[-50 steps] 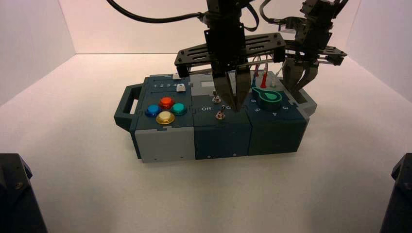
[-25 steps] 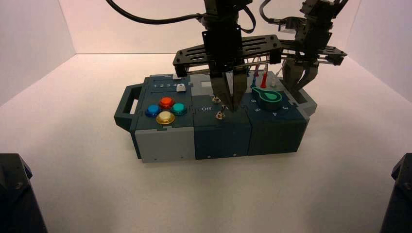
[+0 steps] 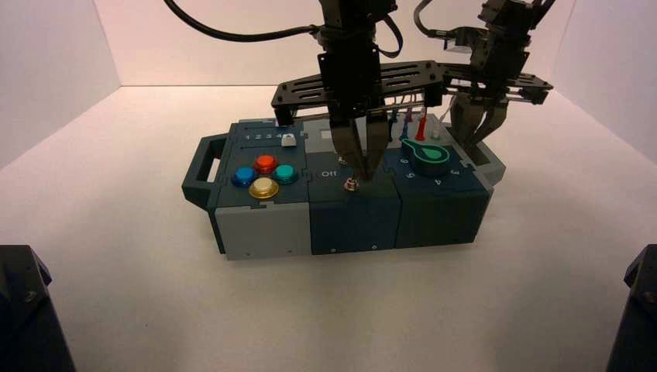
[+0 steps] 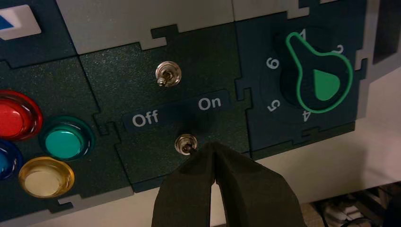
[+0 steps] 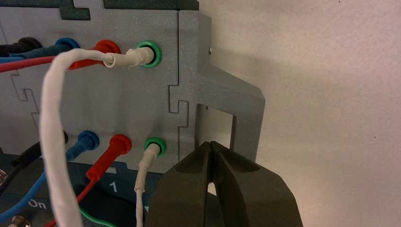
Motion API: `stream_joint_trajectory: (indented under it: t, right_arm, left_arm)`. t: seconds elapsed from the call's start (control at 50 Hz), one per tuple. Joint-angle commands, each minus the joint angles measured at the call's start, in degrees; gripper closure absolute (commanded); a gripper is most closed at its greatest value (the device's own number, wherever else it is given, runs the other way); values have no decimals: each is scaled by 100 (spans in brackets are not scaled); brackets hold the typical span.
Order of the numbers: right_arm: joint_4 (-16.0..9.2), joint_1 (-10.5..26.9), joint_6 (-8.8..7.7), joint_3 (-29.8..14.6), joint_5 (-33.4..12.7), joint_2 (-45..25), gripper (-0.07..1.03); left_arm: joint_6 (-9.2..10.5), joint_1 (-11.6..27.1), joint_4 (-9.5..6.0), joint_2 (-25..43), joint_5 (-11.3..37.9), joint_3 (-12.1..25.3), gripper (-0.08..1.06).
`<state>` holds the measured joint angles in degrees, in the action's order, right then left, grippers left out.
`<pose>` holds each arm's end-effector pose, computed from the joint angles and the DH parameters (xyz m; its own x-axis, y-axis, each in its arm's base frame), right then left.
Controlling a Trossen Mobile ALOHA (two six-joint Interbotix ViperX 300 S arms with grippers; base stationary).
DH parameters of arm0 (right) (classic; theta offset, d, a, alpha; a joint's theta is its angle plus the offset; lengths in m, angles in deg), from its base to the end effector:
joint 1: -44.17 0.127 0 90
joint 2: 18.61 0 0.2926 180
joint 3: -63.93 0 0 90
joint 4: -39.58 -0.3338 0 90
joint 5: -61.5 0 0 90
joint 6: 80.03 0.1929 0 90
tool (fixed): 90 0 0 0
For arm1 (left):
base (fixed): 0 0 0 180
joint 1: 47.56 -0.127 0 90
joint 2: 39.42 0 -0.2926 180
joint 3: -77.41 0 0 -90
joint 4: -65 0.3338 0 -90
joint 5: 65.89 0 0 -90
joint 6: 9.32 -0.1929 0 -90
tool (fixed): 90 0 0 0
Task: Flip the bottom switch off with the left gripper.
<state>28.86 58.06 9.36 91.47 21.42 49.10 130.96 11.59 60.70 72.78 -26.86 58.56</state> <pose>0.3131 0.1012 -0.0488 -0.0189 0.1187 -0.9928 -0.1085 0.9868 0.1201 0.1951 -0.3444 -0.0111 0.0484 -0.1731 -0.9837 0.1045 0.9803 -0.1674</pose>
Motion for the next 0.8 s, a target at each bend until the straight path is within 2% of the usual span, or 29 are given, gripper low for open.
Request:
stream_joint_trajectory:
  t: [0.02, 0.4, 0.8]
  right_arm:
    - [176, 18, -123, 70, 35, -422, 99]
    - [185, 18, -123, 70, 26, -439, 99]
    - [193, 18, -123, 62, 26, -457, 99]
  left_arm:
    - [-35, -53, 26, -114, -18, 26, 101]
    - [-35, -114, 70, -123, -18, -44, 101]
    - [-35, -255, 79, -369, -97, -334, 101]
